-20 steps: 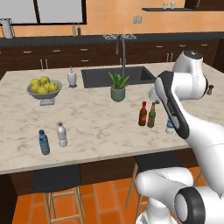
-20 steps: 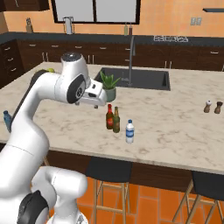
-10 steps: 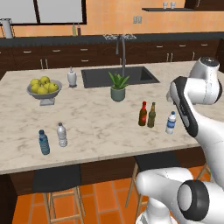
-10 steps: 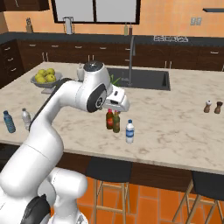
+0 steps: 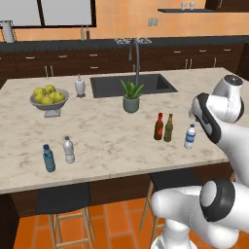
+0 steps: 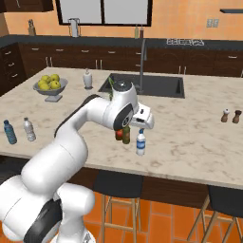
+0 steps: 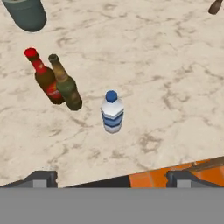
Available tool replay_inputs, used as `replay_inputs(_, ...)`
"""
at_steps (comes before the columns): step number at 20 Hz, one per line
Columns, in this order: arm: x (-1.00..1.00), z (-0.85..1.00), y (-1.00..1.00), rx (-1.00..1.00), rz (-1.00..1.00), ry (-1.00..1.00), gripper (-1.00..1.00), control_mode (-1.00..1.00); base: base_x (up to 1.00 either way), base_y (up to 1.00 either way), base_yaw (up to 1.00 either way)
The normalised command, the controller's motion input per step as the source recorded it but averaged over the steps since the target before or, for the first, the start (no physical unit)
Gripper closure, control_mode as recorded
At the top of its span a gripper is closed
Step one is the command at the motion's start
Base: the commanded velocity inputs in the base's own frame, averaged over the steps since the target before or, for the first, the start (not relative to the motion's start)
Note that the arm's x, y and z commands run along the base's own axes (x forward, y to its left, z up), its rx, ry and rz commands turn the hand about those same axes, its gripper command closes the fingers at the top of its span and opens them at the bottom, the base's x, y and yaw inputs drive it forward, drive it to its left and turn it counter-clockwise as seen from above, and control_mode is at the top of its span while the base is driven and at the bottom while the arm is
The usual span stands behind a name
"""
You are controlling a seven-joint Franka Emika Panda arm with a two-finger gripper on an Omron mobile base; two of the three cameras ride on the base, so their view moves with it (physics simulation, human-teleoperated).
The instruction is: Move the plastic bottles in the middle to the plastics group, and the glass bottles in the middle to the glass group.
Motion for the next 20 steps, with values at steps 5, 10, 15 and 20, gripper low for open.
replay_inputs(5,0.67,-0.41,0.01,0.0,0.09,0.01,-1.0,-1.0,0.0,0.0,0.0)
replay_inputs(10,0.5,-0.54,0.0,0.0,0.07,0.0,-1.0,-1.0,0.0,0.0,0.0)
replay_inputs(15,0.29,-0.3,-0.14,0.0,0.03,0.0,-1.0,-1.0,0.0,0.0,0.0)
replay_inputs(20,0.02,-0.12,-0.12,0.0,0.0,0.0,-1.0,-1.0,0.0,0.0,0.0)
